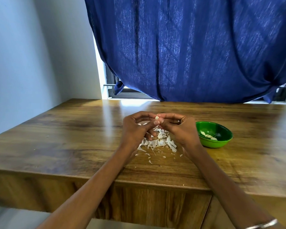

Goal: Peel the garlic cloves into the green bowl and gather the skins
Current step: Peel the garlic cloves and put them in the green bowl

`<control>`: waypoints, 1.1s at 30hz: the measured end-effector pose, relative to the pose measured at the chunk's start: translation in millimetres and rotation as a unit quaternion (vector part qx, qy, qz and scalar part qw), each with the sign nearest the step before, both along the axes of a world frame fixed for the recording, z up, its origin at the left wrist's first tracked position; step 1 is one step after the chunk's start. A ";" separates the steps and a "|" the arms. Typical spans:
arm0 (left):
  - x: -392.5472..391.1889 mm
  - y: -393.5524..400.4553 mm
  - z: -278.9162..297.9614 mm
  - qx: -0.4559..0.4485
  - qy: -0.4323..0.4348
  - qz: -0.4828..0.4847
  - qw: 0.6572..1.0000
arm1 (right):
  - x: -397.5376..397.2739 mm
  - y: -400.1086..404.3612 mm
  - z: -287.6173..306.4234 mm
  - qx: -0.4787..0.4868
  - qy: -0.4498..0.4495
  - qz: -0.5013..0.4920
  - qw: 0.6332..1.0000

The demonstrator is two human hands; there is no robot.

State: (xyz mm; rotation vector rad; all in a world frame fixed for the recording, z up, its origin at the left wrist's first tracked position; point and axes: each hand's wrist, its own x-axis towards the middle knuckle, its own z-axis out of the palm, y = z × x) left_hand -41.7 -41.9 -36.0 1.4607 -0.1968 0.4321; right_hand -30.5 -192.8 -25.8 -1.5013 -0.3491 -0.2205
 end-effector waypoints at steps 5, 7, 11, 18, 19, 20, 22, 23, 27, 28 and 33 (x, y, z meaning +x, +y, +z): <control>1.7 0.4 -0.7 -0.005 0.000 0.020 1.000 | -1.8 3.1 -0.4 -0.062 -0.061 -0.034 0.996; 1.1 -0.4 -0.8 -0.002 0.000 0.022 1.000 | -1.6 2.9 -1.2 -0.071 -0.067 -0.043 0.994; 3.2 -1.1 -4.2 0.031 -0.004 0.034 0.999 | -1.8 2.2 -1.9 -0.087 -0.068 -0.061 0.992; 3.9 -1.4 -5.0 0.054 -0.013 0.048 0.997 | -2.0 0.8 -2.1 -0.096 -0.062 -0.054 0.992; 4.0 -1.5 -5.2 0.056 -0.015 0.050 0.997 | -2.3 0.8 -1.5 -0.089 -0.053 -0.051 0.993; 4.0 -1.7 -5.4 0.060 -0.017 0.052 0.997 | -2.4 1.0 -1.0 -0.078 -0.041 -0.048 0.995; 3.4 -3.1 -4.9 0.064 -0.019 0.051 0.996 | -3.2 0.8 0.8 -0.056 -0.014 -0.043 0.997; 2.9 -3.7 -4.5 0.063 -0.018 0.047 0.997 | -2.8 0.9 0.8 -0.045 -0.001 -0.037 0.998; 3.3 -2.6 -4.1 0.064 -0.015 0.033 0.997 | -0.8 1.9 0.9 -0.029 0.047 -0.006 0.998; 3.7 -1.9 -4.3 0.060 -0.014 0.035 0.997 | -0.7 2.2 1.0 -0.031 0.048 -0.001 0.998; 4.1 0.9 -4.0 0.046 -0.022 0.059 0.997 | -2.0 4.7 0.4 -0.085 -0.022 -0.019 0.996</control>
